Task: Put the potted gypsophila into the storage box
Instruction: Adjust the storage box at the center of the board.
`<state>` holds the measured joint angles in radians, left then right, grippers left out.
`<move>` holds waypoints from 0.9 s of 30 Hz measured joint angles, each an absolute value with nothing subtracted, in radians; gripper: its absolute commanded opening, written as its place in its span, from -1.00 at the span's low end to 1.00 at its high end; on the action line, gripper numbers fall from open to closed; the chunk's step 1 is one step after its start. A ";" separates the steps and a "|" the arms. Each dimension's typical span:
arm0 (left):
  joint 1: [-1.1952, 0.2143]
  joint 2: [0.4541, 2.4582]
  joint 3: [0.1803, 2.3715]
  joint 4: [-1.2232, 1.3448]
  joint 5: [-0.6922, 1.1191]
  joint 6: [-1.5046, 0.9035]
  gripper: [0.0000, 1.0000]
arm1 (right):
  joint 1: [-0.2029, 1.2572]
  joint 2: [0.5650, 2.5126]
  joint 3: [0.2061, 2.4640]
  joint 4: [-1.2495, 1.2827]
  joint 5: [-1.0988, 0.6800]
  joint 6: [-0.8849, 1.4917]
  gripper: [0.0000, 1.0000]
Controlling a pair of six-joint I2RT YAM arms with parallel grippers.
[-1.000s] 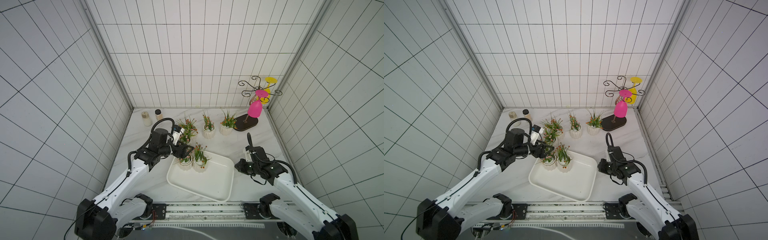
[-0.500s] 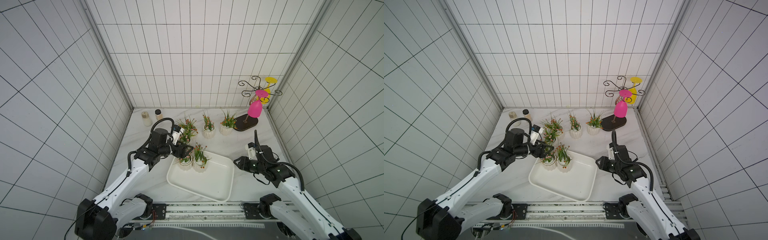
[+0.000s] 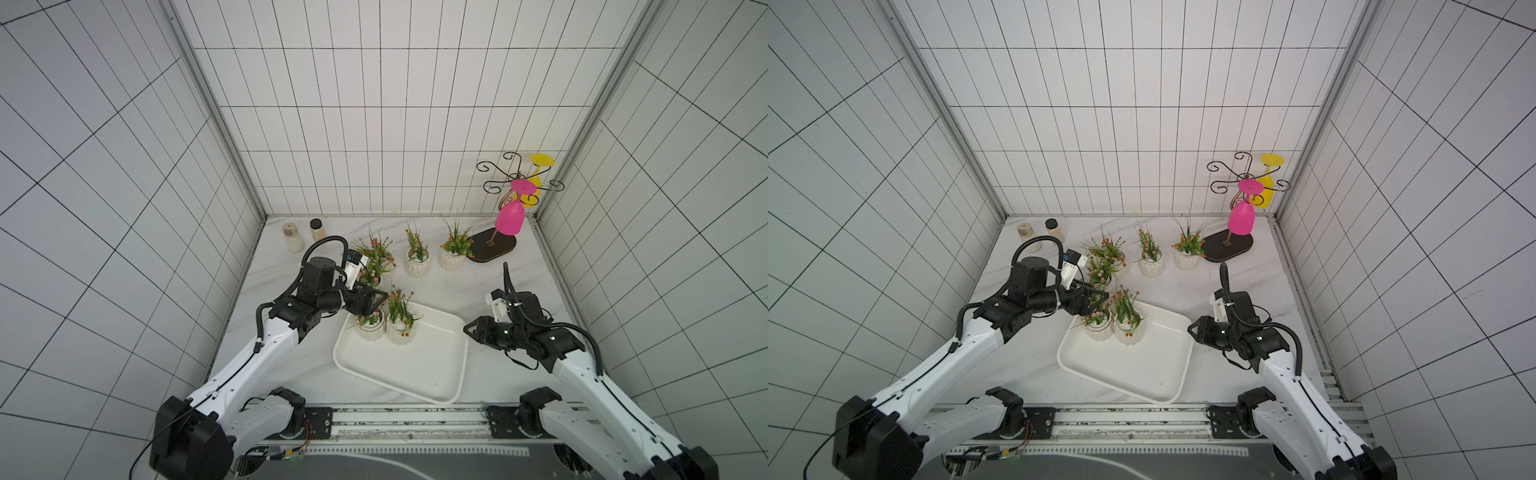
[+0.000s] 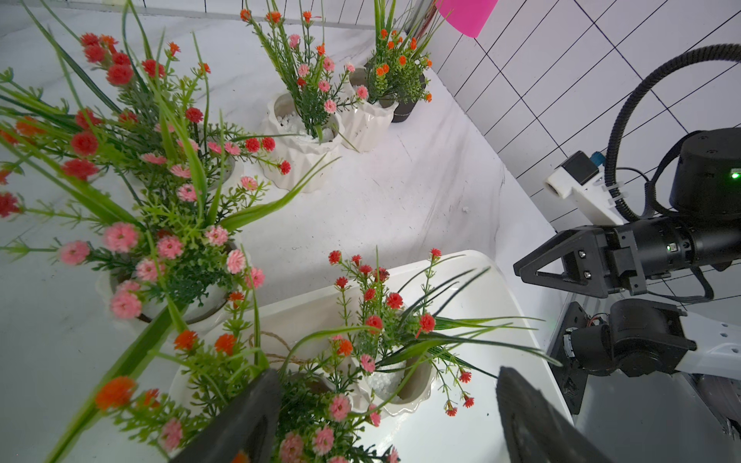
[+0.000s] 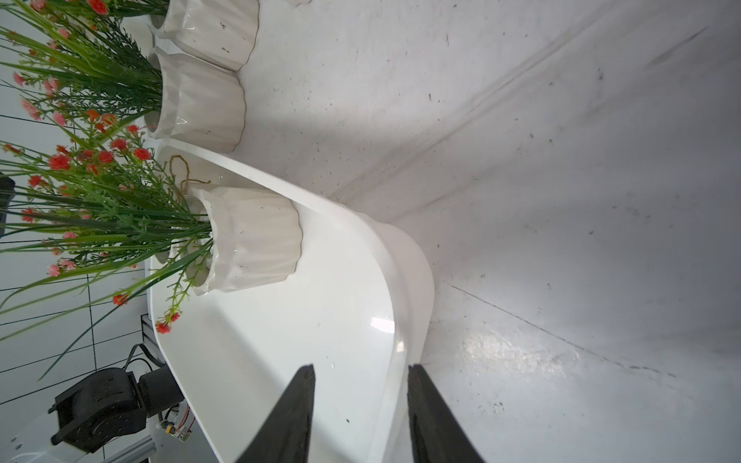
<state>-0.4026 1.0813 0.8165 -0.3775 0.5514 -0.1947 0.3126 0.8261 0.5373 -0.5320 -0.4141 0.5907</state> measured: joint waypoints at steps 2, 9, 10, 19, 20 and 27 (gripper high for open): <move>-0.403 1.081 0.817 -0.377 0.552 -0.195 0.67 | 0.313 0.826 0.535 -0.531 -0.415 0.593 -0.25; -0.402 1.081 0.817 -0.377 0.552 -0.195 0.67 | 0.313 0.830 0.505 -0.531 -0.417 0.606 -0.28; -0.402 1.081 0.817 -0.377 0.553 -0.195 0.67 | 0.313 0.830 0.503 -0.530 -0.417 0.610 -0.29; -0.398 1.081 0.817 -0.377 0.555 -0.196 0.67 | 0.313 0.855 0.474 -0.495 -0.435 0.624 -0.41; -0.397 1.081 0.817 -0.377 0.555 -0.196 0.68 | 0.313 0.860 0.474 -0.490 -0.437 0.624 -0.43; -0.395 1.081 0.817 -0.377 0.555 -0.199 0.67 | 0.313 0.889 0.471 -0.455 -0.447 0.623 -0.55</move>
<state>-0.3954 1.0813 0.8165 -0.3775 0.5549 -0.1993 0.3130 0.8886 0.4713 -0.4545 -0.4465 0.6231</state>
